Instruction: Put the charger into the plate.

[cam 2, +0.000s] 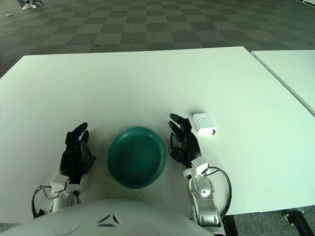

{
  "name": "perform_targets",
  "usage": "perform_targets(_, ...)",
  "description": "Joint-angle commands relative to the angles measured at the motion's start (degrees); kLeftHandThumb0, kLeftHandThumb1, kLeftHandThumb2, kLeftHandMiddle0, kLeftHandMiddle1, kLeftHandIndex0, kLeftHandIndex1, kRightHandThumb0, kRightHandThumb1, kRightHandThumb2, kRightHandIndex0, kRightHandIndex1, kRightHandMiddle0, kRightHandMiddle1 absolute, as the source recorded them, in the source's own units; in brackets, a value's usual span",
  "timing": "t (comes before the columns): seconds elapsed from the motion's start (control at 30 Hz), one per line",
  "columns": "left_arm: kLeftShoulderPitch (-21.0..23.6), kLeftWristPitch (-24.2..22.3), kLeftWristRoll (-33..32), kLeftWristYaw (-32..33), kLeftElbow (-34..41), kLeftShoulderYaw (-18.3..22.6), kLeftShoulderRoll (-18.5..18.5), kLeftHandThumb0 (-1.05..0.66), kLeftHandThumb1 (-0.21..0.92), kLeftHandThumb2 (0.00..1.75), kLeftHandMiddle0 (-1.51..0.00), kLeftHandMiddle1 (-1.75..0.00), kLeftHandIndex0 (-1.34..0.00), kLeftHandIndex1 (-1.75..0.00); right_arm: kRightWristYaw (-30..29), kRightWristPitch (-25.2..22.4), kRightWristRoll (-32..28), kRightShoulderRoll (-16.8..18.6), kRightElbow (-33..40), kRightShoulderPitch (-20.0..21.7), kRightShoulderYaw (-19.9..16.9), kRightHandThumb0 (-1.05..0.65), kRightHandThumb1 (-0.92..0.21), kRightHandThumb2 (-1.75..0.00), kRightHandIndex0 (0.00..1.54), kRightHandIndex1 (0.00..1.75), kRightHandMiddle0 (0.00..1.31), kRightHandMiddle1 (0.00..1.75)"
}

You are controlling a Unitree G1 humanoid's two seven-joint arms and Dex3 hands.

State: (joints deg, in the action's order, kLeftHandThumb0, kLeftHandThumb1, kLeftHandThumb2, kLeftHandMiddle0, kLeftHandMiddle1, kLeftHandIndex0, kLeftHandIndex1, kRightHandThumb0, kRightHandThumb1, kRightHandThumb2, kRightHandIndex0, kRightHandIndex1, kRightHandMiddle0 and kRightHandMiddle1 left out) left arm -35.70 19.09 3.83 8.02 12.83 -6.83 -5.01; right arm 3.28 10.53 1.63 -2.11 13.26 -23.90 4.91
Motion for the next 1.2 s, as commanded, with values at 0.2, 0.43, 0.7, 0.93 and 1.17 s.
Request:
perform_targets(0.2, 1.0, 0.16, -1.82, -1.28, -1.21, 0.41, 0.24, -0.81, 0.92, 1.01, -0.37, -0.05, 0.0, -0.99, -8.42, 14.83, 19.54, -6.03, 8.04, 5.37, -2.41, -0.71, -0.92, -0.71, 0.36, 0.16, 0.0, 0.92)
perform_targets(0.43, 1.45, 1.26, -2.13, -1.5, -2.18, 0.52, 0.32, -0.82, 0.92, 1.0, -0.36, -0.05, 0.0, -0.99, -23.92, 23.19, 42.32, -13.26, 4.74, 12.19, -7.78, -0.74, -0.92, -0.69, 0.41, 0.19, 0.02, 1.1)
perform_targets(0.7, 2.11, 2.62, -2.66, -1.9, -3.48, 0.89, 0.64, -0.83, 0.92, 0.99, -0.36, -0.05, 0.0, -1.01, -29.57, 17.3, 54.24, -17.95, 6.49, 11.76, -11.38, -0.78, -0.92, -0.63, 0.44, 0.22, 0.06, 1.14)
perform_targets(0.93, 2.55, 3.66, -1.96, -1.98, -3.98, 1.1, 0.83, -0.83, 0.92, 0.98, -0.36, -0.04, 0.0, -1.01, -30.4, 10.28, 61.51, -20.24, 3.05, 14.96, -10.78, -0.81, -0.92, -0.59, 0.45, 0.23, 0.05, 1.13)
perform_targets(1.17, 2.86, 4.79, -1.34, -1.76, -4.7, 1.37, 0.92, -0.83, 0.92, 0.97, -0.35, -0.04, 0.0, -1.02, -30.35, 3.33, 64.24, -22.21, -5.33, 19.76, -8.14, -0.85, -0.92, -0.62, 0.41, 0.22, 0.01, 1.11)
